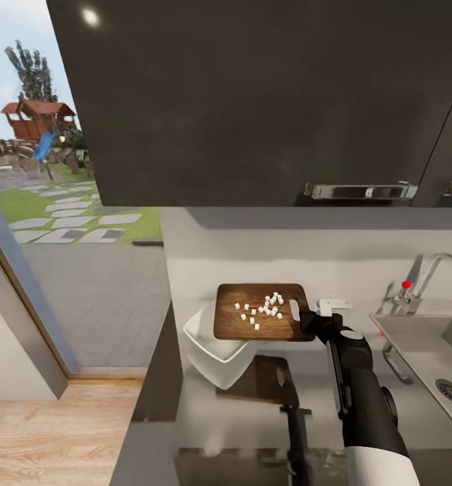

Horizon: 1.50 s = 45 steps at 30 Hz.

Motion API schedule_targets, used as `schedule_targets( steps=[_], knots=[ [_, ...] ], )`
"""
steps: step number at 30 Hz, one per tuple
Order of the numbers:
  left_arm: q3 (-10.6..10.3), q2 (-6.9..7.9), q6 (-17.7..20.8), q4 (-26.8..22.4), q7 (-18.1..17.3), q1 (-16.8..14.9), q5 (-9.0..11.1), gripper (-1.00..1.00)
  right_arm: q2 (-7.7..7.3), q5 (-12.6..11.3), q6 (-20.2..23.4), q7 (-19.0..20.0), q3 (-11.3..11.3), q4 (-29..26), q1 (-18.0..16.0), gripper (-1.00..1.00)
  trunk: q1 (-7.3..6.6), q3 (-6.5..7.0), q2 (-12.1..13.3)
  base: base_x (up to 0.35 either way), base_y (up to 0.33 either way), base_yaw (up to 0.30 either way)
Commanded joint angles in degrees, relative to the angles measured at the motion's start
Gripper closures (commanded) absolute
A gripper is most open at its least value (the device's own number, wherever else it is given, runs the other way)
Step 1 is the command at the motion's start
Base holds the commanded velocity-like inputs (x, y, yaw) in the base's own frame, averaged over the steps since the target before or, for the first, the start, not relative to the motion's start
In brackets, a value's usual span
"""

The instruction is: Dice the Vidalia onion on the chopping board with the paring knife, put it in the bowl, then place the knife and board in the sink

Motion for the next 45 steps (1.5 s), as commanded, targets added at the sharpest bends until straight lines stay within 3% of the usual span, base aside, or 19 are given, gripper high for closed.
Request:
schedule_targets(
  steps=[1,10,15,19,31,45],
  knots=[
    [-0.3,0.07,-0.1,0.1,0.2,0.0,0.1,-1.00,0.07,0.5,0.2,0.5,-0.1,-0.1,-0.1,1.00,0.05,-0.11,-0.1,0.087,0.000,0.000],
    [-0.3,0.07,-0.1,1.0,0.2,0.0,0.1,-1.00,0.07,0.5,0.2,-0.6,0.0,0.0,-0.1,1.00,0.05,-0.11,-0.1,0.019,0.000,0.000],
    [-0.2,0.07,-0.1,1.4,0.2,0.0,0.1,-1.00,0.07,0.5,0.2,-3.8,2.9,0.2,-0.1,1.00,0.05,-0.11,-0.1,0.000,0.000,0.000],
    [-0.3,0.07,-0.1,1.4,0.2,0.0,0.1,-1.00,0.07,0.5,0.2,-5.7,3.9,0.6,-0.1,1.00,0.05,-0.11,-0.1,0.000,0.000,0.000],
    [-0.2,0.07,-0.1,2.6,0.2,0.0,0.1,-1.00,0.07,0.4,0.2,-6.1,4.1,0.7,-0.1,1.00,0.05,-0.11,-0.1,0.023,0.015,0.000],
    [-0.2,0.07,-0.1,3.2,0.2,0.0,0.1,-1.00,0.07,0.4,0.2,-6.1,4.1,0.7,-0.1,1.00,0.05,-0.11,-0.1,0.222,0.169,0.000]
  ],
)
